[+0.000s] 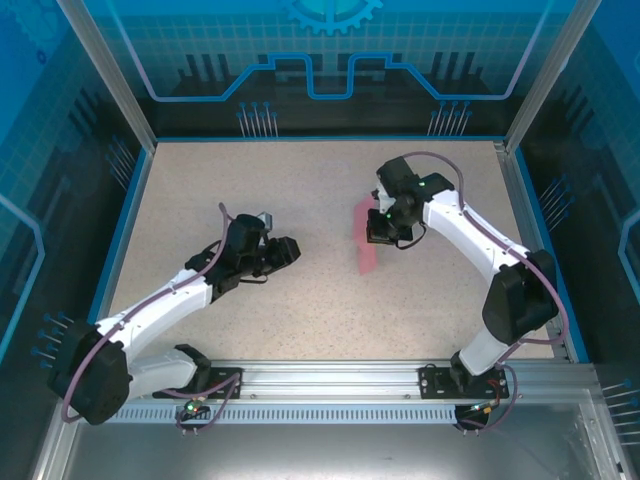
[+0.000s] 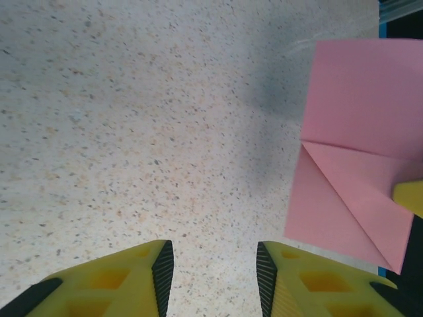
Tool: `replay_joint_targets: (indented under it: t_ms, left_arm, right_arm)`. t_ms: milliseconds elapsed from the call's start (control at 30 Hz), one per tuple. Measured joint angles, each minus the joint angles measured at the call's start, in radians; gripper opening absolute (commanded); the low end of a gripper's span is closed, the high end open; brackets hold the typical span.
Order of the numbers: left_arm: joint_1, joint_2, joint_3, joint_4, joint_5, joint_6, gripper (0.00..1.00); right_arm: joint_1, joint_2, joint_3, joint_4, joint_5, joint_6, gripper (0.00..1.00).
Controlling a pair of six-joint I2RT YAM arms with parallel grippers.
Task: Fold a paper plane with a square sheet of paper (pick it up from the middle)
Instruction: Turn over the paper at the center of the table.
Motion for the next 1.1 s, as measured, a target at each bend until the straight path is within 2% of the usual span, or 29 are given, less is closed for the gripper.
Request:
replay_joint_targets:
  t_ms: [367,633,900,1100]
  left_arm:
    - [0.037,0.002,-0.024,-0.008,-0.026,-0.008,0.45]
    - [0.057,0.027,-0.072,0.003,-0.028,-0.019,0.45]
    - [0.077,-0.003,-0.072,-0.023,-0.060,-0.030,0.45]
    - [0.084,-0.093,-0.073,-0.087,-0.099,-0.037,0.44]
  right_arm:
    - [0.133,-0.001,0.002,-0.189,0.415,-0.006,0.01]
    - [0.171,0.047,0.030,-0.310,0.608,0.029,0.02]
    - [0.293,0.257,0.148,-0.372,0.658,0.113,0.06]
    - [0.366,0.419,0.219,-0.349,0.591,0.147,0.07]
